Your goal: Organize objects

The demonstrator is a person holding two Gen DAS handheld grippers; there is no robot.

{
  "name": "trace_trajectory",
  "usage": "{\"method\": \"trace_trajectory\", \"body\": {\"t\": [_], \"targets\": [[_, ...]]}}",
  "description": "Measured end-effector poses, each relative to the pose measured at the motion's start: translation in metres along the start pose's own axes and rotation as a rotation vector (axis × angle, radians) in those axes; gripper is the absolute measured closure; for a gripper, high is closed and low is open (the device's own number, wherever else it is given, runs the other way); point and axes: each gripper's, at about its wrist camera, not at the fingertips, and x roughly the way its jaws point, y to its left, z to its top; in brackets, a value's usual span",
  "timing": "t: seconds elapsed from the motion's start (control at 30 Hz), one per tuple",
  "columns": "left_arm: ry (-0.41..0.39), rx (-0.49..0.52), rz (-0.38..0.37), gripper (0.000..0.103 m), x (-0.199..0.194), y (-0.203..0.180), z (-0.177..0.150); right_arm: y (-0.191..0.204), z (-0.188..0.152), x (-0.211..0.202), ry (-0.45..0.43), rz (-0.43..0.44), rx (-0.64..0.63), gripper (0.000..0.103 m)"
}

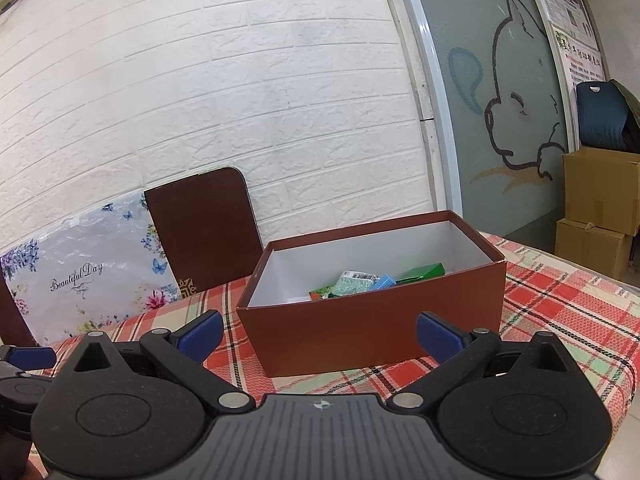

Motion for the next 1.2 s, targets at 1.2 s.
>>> {"method": "trace_trajectory", "body": {"t": [1.2], "targets": [[0.114,0.035,-0.055,0.0,0.018,-0.008,-0.007,-0.004,-0.007,0.009,0.04,-0.012,-0.001,0.001]]}}
